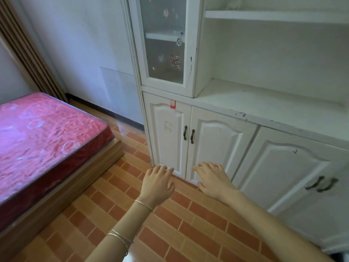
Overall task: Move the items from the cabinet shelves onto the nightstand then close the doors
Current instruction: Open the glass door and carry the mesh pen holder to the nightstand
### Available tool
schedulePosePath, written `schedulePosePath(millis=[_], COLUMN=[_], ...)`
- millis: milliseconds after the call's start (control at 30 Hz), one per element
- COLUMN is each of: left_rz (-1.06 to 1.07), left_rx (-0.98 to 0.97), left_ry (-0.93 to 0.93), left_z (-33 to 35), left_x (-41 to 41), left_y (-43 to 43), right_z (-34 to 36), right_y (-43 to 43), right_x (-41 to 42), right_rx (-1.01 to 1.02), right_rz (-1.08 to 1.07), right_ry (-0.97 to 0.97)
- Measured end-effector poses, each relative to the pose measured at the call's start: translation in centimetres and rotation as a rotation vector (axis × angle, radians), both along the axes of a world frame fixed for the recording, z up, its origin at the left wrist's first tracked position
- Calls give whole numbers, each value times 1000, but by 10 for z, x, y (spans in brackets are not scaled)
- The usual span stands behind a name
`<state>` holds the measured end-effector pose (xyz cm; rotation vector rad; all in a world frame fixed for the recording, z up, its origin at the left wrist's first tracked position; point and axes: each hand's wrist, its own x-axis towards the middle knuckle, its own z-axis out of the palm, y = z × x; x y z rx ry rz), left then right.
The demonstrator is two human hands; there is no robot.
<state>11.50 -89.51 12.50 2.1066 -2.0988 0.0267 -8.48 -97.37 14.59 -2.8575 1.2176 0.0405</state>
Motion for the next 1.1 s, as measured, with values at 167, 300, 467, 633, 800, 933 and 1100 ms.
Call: schedulePosePath(millis=[167,300,467,633,800,933,1100], left_rz=[60,63,21,-54,-124,-197,-251], left_rx=[-103,-195,-287,-364,-514,-636,-712], left_ry=[-1,-28,-65,-68,-103,-153,-204], left_z=[36,58,86,120,170,212,255], left_x=[3,12,39,64,98,122,136], left_y=[-87,-136,-194,-257,-320,-359,-402], right_z=[36,60,86,117,163,198,244], right_y=[-84,-134,-191,-244,-291,-319,-344], right_x=[7,12,26,55,85,106,125], right_rx=[-101,-171,-267,-388,-499,-583,-704], right_rz=[45,66,65,27,-36,-73,-101], right_ry=[-18,-17,-102,-157,-203,-207,-234])
